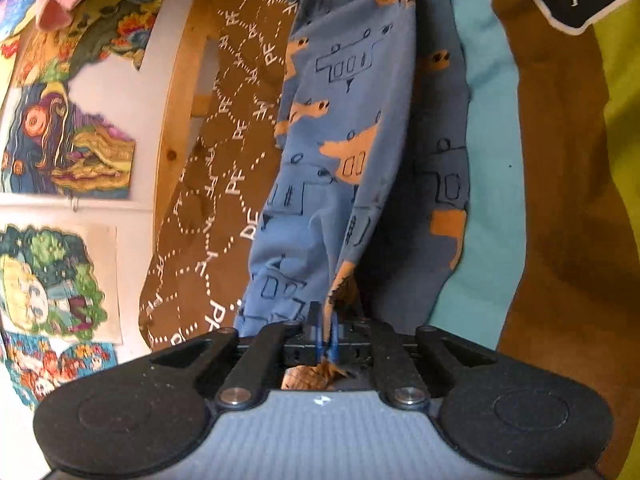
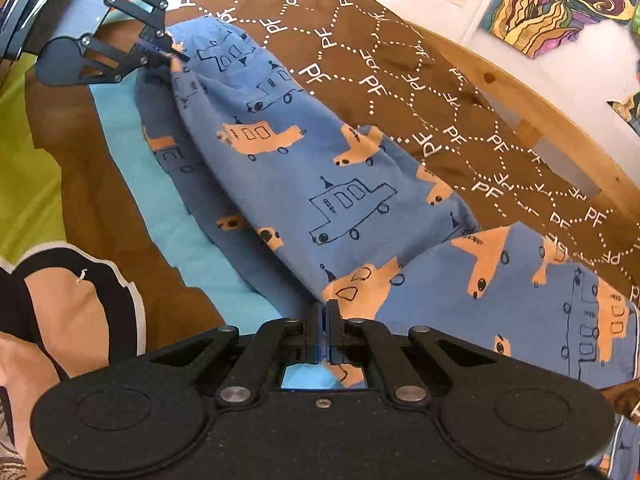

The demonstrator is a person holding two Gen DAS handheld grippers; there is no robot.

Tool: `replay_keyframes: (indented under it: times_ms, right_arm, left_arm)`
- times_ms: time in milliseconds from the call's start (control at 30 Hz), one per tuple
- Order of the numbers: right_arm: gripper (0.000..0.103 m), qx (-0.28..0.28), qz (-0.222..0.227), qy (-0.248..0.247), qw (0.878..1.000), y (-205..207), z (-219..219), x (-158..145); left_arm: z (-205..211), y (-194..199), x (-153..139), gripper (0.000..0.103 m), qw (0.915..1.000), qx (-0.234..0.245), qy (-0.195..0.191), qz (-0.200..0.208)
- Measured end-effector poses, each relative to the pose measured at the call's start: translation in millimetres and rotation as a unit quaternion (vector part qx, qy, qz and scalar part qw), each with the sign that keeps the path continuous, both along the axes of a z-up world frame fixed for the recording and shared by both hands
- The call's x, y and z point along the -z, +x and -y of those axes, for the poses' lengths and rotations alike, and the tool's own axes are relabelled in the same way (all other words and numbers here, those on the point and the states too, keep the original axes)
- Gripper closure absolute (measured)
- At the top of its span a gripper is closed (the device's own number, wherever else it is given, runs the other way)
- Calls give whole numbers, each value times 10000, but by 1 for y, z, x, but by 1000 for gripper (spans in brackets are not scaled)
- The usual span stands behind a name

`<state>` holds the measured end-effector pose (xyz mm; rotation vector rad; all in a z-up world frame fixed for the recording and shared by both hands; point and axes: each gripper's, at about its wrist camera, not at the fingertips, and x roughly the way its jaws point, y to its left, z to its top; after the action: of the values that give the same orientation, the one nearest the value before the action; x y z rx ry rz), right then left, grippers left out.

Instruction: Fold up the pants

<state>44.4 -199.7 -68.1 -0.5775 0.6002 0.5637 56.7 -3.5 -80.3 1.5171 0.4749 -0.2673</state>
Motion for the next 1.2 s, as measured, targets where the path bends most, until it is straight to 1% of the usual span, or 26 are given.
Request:
replay_keyframes:
  times_ms: [100, 133, 167, 200, 267, 367, 433, 500, 533, 567, 600, 667, 800, 867, 933, 967, 1033, 1067, 1100, 1167, 1200]
  right_arm:
    - [99, 55, -3, 70, 10000, 1, 0, -2]
    - [96, 75, -3, 80, 9999, 1, 0, -2]
    - [96, 94, -3, 86, 9999, 2, 1, -2]
    - [96, 104, -11, 98, 9999, 3, 1, -2]
    - [97, 102, -9, 113, 9999, 3, 1, -2]
    - [102, 9, 69, 25, 10000, -2, -1, -3]
    - [103, -117, 126, -66, 9998, -7, -5, -6]
    - [103, -263, 219, -191, 9992, -13, -9, -8]
    - [103, -324, 243, -247, 9989, -15, -12, -8]
    - [103, -376, 254, -295, 9985, -16, -14, -7]
    - [103, -417, 229, -337, 9983, -16, -16, -5]
    - [103, -455, 190, -399, 9980, -15, -19, 0]
    - [103, -457, 162, -356, 9982, -14, -19, -1]
    - [103, -483, 184, -367, 9980, -16, -18, -3]
    - [103, -503, 177, -380, 9979, -17, -18, -3]
    - [103, -505, 170, -395, 9978, -16, -18, -2]
    - [103, -502, 133, -406, 9978, -15, -18, 1]
    - [103, -488, 106, -394, 9980, -14, -18, 2]
    - [103, -474, 83, -374, 9981, -13, -18, 2]
    - [102, -463, 54, -343, 9983, -11, -17, 0]
    - [102, -449, 57, -338, 9984, -10, -17, 0]
  left_arm:
    - [-1, 0, -4, 93, 9999, -61, -77, 29]
    - [-2, -1, -5, 93, 10000, -38, -57, 50]
    - [-2, -2, -4, 94, 10000, -11, -9, 95]
    - [-2, -4, -4, 98, 9998, 43, 44, 165]
    - [-2, -9, -5, 102, 9994, 162, 167, 245]
    - [-6, -16, -7, 102, 9957, 559, 580, 467]
    - [-12, -22, -6, 102, 9878, 972, 1009, 674]
    - [-19, -25, -5, 102, 9795, 1285, 1349, 767]
    - [-23, -25, -3, 102, 9766, 1371, 1491, 718]
    - [-25, -25, 0, 102, 9759, 1375, 1581, 607]
    - [-28, -25, 4, 102, 9765, 1345, 1617, 478]
    - [-32, -23, 13, 101, 9784, 1245, 1612, 357]
    - [-33, -22, 20, 99, 9852, 1023, 1369, 159]
    - [-32, -22, 17, 95, 9870, 960, 1284, 134]
    - [-29, -23, 9, 77, 9901, 852, 1106, 106]
    - [-28, -23, 3, 72, 9923, 773, 962, 84]
    - [-27, -25, -14, 50, 9966, 575, 591, -26]
    - [-28, -24, -23, 45, 9982, 452, 371, -129]
    - [-28, -23, -32, 37, 9991, 297, 136, -264]
    - [-33, -21, -47, 34, 9986, -99, -284, -439]
    - [-36, -16, -56, 34, 9966, -372, -540, -491]
